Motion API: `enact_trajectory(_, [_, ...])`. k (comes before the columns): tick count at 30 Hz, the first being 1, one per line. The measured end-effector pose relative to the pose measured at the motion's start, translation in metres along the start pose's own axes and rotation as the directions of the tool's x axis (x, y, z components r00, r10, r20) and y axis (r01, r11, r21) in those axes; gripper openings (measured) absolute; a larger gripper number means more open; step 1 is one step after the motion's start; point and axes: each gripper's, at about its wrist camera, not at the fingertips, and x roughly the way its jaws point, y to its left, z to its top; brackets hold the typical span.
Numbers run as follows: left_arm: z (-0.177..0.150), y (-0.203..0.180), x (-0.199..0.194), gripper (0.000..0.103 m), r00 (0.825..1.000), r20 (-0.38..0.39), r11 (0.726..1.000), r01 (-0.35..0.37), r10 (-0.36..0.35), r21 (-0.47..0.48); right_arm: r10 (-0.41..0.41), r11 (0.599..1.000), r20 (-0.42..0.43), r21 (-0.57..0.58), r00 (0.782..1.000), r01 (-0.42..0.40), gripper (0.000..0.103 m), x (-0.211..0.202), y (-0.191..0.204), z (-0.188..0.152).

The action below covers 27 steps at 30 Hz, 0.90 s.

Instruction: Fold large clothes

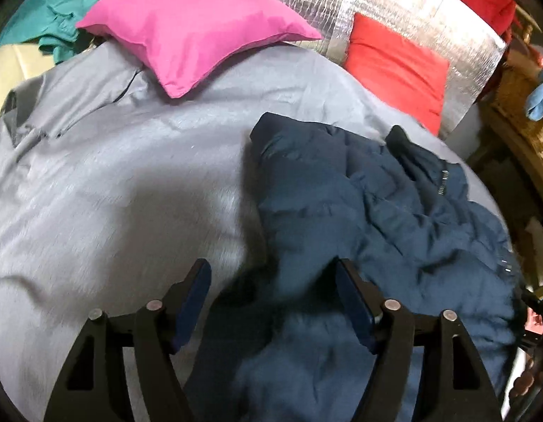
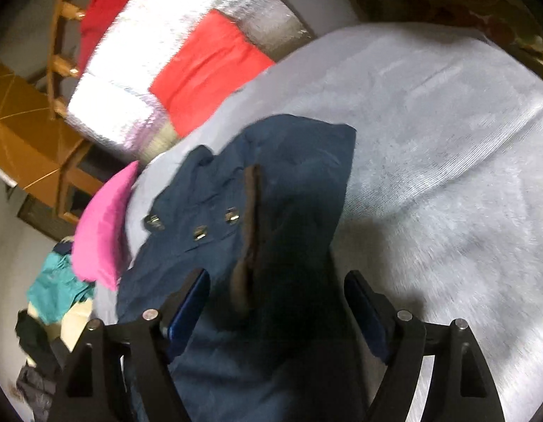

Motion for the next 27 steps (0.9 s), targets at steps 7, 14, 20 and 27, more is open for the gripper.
enact_trajectory(7, [0.007, -0.006, 0.025, 0.081, 0.998, -0.068, 1.000, 0.006, -0.005, 0.023, -0.028, 0.999, -0.008, -0.020, 1.000, 0.028, 0.046, 0.031, 0.006, 0.003])
enact_trajectory(14, [-0.003, -0.040, 0.021, 0.081, 0.997, -0.057, 0.982, -0.037, 0.049, 0.185, -0.047, 0.980, 0.142, -0.183, 0.989, 0.072, 0.037, -0.009, 0.056, -0.004])
enact_trajectory(20, [-0.006, -0.042, 0.014, 0.081, 0.998, -0.050, 0.982, -0.024, 0.034, 0.189, -0.138, 0.979, 0.012, -0.147, 0.990, 0.139, 0.043, 0.020, 0.028, -0.008])
enact_trajectory(27, [-0.001, -0.039, -0.009, 0.081, 0.999, -0.037, 0.988, 0.030, -0.024, 0.153, 0.016, 1.000, 0.155, 0.021, 0.988, -0.020, 0.072, -0.050, 0.009, 0.005])
